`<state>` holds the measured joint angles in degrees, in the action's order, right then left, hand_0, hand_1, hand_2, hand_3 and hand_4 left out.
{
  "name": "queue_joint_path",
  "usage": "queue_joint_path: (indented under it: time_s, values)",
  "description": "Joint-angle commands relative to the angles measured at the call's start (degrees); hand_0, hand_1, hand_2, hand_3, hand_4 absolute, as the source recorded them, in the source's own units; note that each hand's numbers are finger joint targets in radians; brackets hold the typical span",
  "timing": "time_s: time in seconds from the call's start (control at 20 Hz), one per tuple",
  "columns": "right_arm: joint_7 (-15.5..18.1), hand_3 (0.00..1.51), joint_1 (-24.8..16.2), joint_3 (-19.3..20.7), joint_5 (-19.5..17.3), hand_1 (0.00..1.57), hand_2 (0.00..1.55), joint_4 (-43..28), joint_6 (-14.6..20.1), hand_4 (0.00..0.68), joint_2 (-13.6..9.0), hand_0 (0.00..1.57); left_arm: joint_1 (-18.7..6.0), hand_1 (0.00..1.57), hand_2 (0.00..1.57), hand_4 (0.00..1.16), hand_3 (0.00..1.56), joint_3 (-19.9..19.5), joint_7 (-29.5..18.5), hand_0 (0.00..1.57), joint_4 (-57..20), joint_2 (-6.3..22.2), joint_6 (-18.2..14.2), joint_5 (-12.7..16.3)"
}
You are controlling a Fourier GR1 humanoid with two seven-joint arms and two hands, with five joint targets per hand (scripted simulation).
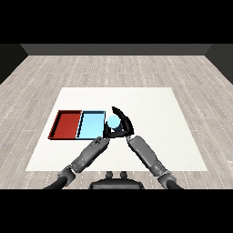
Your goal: Pick the blue can and put it in the blue box
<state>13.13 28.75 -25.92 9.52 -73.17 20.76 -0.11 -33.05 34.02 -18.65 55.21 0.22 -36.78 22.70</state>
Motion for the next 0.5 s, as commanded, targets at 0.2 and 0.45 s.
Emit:
queue_joint_path:
  time_s: [0.2,0.45]
  values:
    - [-2.11,0.0,-0.71,7.67,-0.16,0.0,0.0,-2.04,-2.69,0.0,-1.39,0.0,1.69,1.57,1.57,1.15,1.49,-2.86,-2.3,1.57,-1.53,-0.21,0.93,-0.91]
    - [-4.38,0.0,-6.97,9.12,6.4,0.0,0.0,-15.48,-4.34,0.0,-0.83,0.0,3.52,1.57,1.57,1.14,1.48,-3.29,-5.34,1.57,-3.06,-0.2,2.05,1.89]
